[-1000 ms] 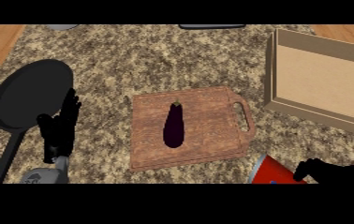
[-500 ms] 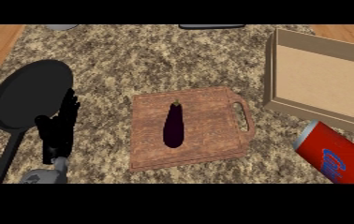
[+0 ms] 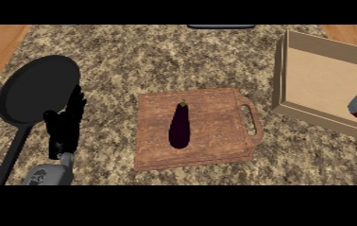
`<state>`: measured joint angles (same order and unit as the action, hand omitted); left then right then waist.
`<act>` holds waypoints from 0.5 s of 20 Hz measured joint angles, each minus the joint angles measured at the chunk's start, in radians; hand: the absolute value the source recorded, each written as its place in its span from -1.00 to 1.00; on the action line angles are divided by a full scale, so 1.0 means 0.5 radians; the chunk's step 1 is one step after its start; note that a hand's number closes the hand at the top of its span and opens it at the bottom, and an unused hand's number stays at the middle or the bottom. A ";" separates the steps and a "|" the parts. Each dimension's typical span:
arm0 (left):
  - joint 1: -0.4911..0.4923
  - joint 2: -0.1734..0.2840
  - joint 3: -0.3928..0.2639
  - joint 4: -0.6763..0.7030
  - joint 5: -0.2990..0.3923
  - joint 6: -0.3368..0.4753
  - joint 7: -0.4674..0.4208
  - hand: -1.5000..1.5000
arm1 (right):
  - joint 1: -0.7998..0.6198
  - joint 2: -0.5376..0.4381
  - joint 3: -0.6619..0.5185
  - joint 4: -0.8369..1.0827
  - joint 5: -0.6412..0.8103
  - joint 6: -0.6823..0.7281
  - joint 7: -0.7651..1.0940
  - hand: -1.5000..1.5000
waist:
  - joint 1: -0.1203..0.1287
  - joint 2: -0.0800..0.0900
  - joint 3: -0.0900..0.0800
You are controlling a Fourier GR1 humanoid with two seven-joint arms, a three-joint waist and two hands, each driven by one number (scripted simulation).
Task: Pick the can from the cutting board and place it in the cardboard box
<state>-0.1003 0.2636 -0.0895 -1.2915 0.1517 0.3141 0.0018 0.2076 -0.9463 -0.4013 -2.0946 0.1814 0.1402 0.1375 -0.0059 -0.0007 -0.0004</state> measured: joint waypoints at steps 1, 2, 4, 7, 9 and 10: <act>-0.011 -0.002 -0.003 -0.007 -0.006 -0.002 0.016 0.00 | -0.066 -0.010 -0.005 0.116 -0.010 0.011 -0.051 1.00 | 0.011 0.002 0.000; 0.007 -0.009 -0.009 -0.033 -0.015 -0.001 0.023 0.00 | -0.127 -0.005 0.009 0.198 -0.005 0.022 -0.071 1.00 | 0.017 0.003 0.001; 0.010 -0.026 -0.004 -0.016 -0.023 -0.013 0.000 0.00 | -0.276 -0.018 0.041 0.384 -0.014 0.056 -0.113 1.00 | 0.028 0.005 0.001; -0.027 -0.021 0.007 -0.009 -0.030 -0.037 0.022 0.00 | -0.492 0.005 0.153 0.696 0.033 0.053 -0.226 1.00 | 0.049 0.010 0.001; -0.027 -0.019 0.028 0.018 -0.022 -0.067 -0.014 0.00 | -0.654 0.003 0.225 0.925 0.094 0.045 -0.320 1.00 | 0.060 0.013 0.001; -0.026 -0.003 0.051 0.025 -0.012 -0.088 -0.020 0.00 | -0.710 0.020 0.255 1.023 0.131 0.035 -0.377 1.00 | 0.059 0.013 0.001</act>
<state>-0.1133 0.2621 -0.0638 -1.2790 0.1455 0.2699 -0.0083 -0.1475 -0.9364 -0.2737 -1.5831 0.2470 0.1575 -0.0510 0.0234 0.0057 0.0002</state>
